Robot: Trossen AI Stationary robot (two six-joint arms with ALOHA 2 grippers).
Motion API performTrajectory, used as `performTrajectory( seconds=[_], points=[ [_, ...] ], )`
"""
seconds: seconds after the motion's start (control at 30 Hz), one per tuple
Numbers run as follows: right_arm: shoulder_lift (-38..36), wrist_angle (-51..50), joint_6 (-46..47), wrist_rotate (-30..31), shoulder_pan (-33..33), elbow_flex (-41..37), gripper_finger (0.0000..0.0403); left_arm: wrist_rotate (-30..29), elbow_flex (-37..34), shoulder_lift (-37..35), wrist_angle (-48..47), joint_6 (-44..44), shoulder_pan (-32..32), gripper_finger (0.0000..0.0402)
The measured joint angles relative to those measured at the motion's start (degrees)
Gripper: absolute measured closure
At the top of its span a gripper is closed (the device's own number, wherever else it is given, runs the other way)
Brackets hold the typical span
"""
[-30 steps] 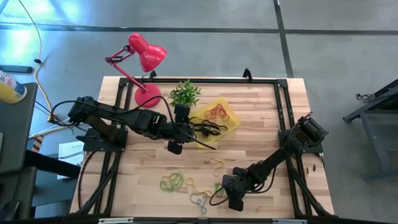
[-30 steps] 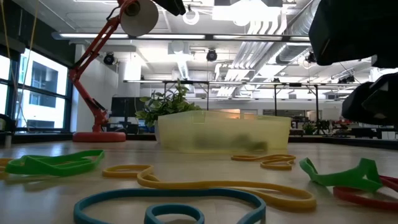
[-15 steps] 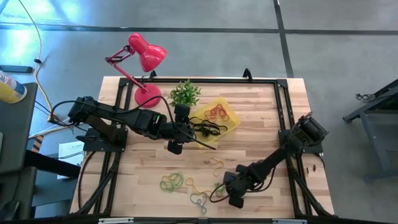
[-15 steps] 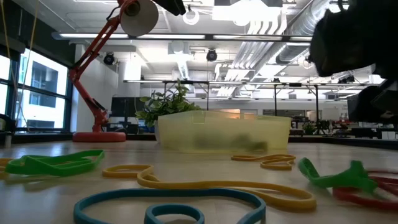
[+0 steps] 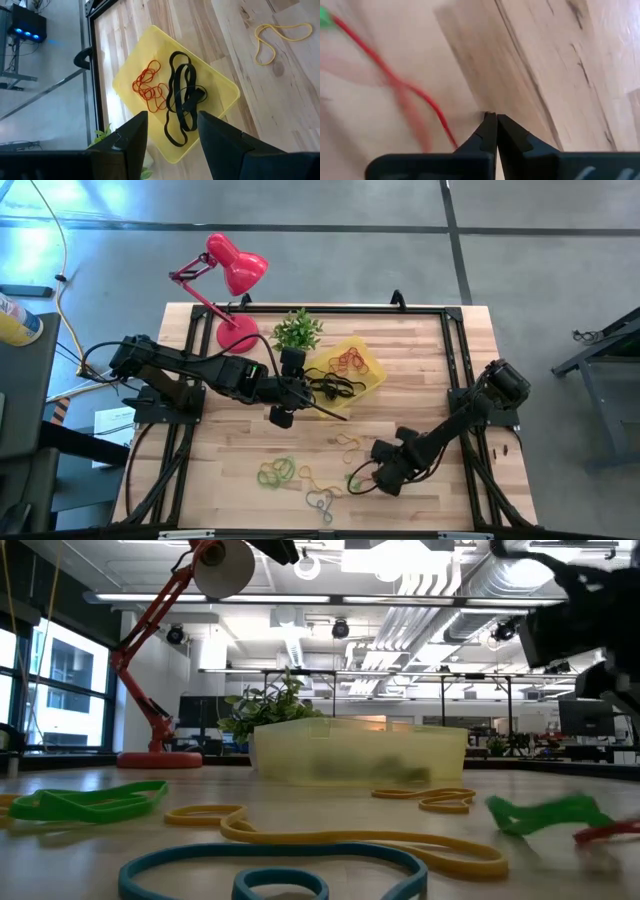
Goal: Pick and place rubber bands into bin
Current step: Put the red rubber band into the transparent yellow bin
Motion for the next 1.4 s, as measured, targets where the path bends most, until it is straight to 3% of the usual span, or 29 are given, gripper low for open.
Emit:
performTrajectory(
  seconds=[0.3,0.73,0.87,1.17,1.4],
  points=[
    [-0.1,5.6,-7.6,-2.0,0.7,0.2,0.0377,0.0,0.0,0.0,0.1,0.0,0.0,0.0241],
    [-0.1,15.5,-6.8,-3.7,2.4,0.3,0.0227,0.0,0.0,0.0,0.1,0.0,0.0,0.0241],
    [1.3,14.5,-4.5,-5.2,2.3,0.3,0.0200,0.0,0.0,0.0,0.4,0.0,0.0,0.0241],
    [3.0,15.3,-1.5,-5.7,2.3,0.6,0.0195,0.0,0.0,0.0,0.4,0.0,0.0,0.0241],
    [3.1,13.1,-0.2,-4.2,2.3,0.6,0.0242,0.0,0.0,0.0,0.4,0.0,0.0,0.0241]
  ],
)
